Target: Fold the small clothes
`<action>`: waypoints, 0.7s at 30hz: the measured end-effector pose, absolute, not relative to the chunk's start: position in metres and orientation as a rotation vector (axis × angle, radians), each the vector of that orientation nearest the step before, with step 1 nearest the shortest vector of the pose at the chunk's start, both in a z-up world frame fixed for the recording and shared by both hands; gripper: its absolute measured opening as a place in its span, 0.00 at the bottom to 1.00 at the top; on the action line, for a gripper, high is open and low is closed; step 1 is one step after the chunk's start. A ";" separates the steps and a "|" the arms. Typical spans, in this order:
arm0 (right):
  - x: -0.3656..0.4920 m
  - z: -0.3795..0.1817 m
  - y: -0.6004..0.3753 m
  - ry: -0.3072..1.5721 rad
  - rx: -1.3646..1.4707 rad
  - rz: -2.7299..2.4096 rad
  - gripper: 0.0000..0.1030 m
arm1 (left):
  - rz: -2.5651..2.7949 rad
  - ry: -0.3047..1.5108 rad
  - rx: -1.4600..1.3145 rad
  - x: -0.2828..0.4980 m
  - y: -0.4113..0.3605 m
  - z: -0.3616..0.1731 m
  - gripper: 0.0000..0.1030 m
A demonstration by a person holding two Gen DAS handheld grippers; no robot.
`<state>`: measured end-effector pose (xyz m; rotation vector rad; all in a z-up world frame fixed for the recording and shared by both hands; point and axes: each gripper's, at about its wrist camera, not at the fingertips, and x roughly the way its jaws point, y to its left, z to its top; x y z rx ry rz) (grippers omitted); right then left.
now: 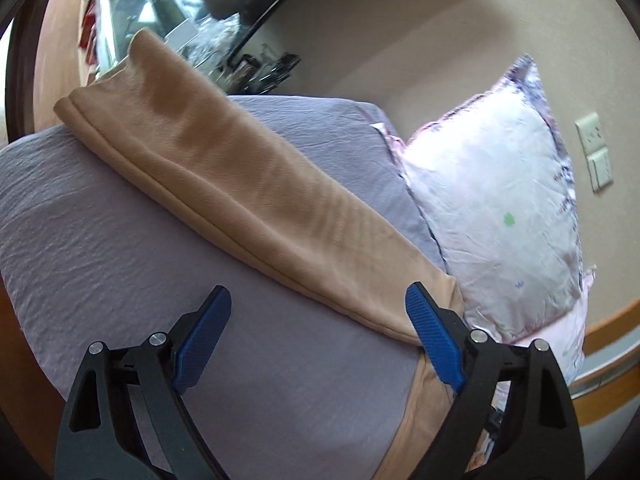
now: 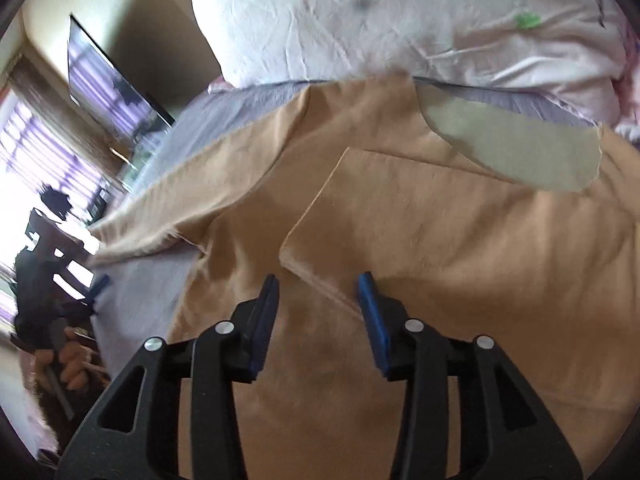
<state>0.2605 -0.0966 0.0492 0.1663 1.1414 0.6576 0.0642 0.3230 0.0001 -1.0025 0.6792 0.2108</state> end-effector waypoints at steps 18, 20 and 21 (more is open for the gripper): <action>0.204 0.116 -0.190 0.947 0.358 0.765 0.71 | 0.337 0.706 -1.137 0.084 0.371 0.002 0.04; 0.204 0.122 -0.207 0.900 0.363 0.718 0.71 | 0.296 0.675 -0.943 0.108 0.341 0.041 0.04; 0.203 0.127 -0.219 0.870 0.369 0.686 0.71 | 0.259 0.661 -0.868 0.119 0.324 0.058 0.04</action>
